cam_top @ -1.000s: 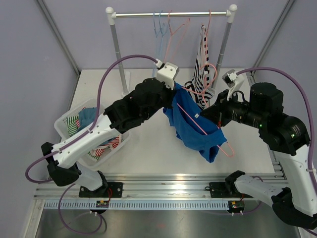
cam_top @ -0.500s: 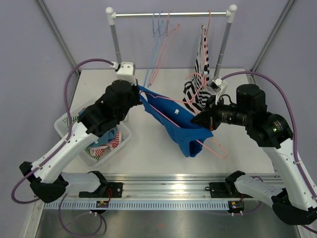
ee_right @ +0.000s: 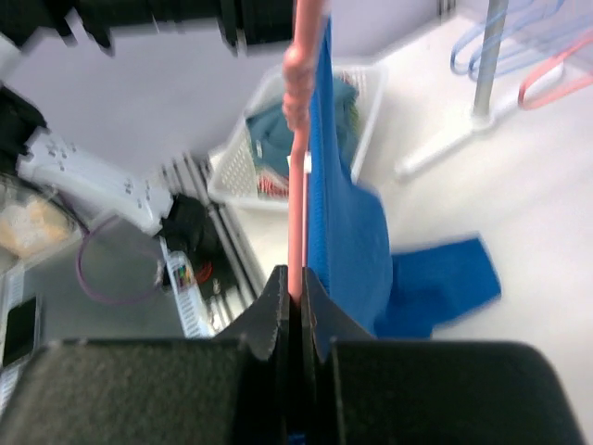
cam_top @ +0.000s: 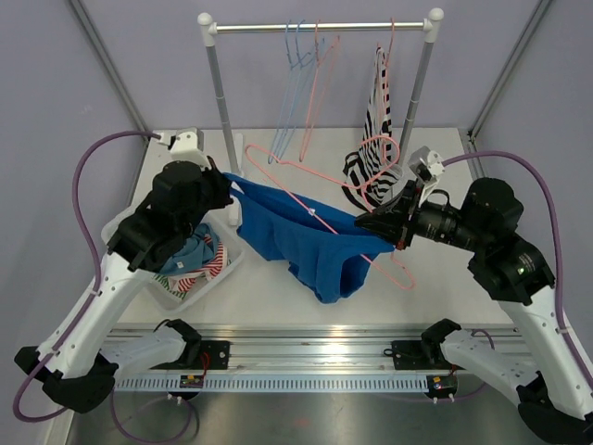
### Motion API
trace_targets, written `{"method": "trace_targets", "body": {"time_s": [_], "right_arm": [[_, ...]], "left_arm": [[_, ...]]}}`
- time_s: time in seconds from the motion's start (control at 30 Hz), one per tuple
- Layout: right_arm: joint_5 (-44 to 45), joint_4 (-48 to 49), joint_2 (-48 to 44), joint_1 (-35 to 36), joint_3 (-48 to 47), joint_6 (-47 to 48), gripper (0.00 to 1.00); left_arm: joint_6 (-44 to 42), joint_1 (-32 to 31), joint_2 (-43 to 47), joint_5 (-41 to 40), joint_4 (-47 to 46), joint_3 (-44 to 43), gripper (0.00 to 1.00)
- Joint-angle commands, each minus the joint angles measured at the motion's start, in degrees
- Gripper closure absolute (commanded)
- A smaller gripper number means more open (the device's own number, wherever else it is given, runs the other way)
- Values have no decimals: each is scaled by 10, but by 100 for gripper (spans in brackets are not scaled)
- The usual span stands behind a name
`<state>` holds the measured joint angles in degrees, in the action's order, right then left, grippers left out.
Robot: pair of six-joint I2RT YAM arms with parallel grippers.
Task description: Remove the tank top from the hanger
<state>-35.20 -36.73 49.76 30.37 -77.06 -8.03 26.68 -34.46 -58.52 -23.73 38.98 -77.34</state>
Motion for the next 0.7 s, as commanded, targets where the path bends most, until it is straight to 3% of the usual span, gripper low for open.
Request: {"method": "trace_targets", "body": {"time_s": [0.0,0.07,0.1,0.13,0.17,0.23,0.27,0.3,0.37,0.43,0.47,0.57,0.6,0.63,0.67], "right_arm": [[16,257,-44,1,84,-92,100],[14,435,-55,1,183,-192,100],[20,588,-50,1,207,-217,100],[42,646,-43,1,230,-249,100],[54,730,-28,1,235,-258,100],[98,826,-10,4,250,-281,100],[118,944,11,5,280,-304,100],[136,999,24,9,292,-310,100],[178,1044,46,11,304,-304,100],[209,935,30,11,258,-240,100],[224,743,3,11,228,-212,100],[296,411,-21,11,109,-131,100],[321,363,-24,11,91,-118,100],[337,310,-26,11,63,-103,100],[348,239,-27,11,51,-102,100]], "left_arm": [[-9,15,36,83,-57,28,100],[-8,15,72,231,-113,86,100],[8,15,82,284,-175,105,100],[18,12,88,371,-201,125,100],[28,6,86,401,-237,150,100],[30,-33,79,432,-253,171,100],[22,-52,71,426,-247,188,100],[3,-73,67,415,-242,195,100],[-8,-124,62,354,-212,209,100],[3,-141,61,263,-181,223,100],[11,-141,64,239,-137,222,100],[15,-141,79,165,-79,218,100],[12,-141,95,161,-70,215,100],[9,-141,103,158,-61,214,96],[2,-141,111,156,-45,210,81]]}}
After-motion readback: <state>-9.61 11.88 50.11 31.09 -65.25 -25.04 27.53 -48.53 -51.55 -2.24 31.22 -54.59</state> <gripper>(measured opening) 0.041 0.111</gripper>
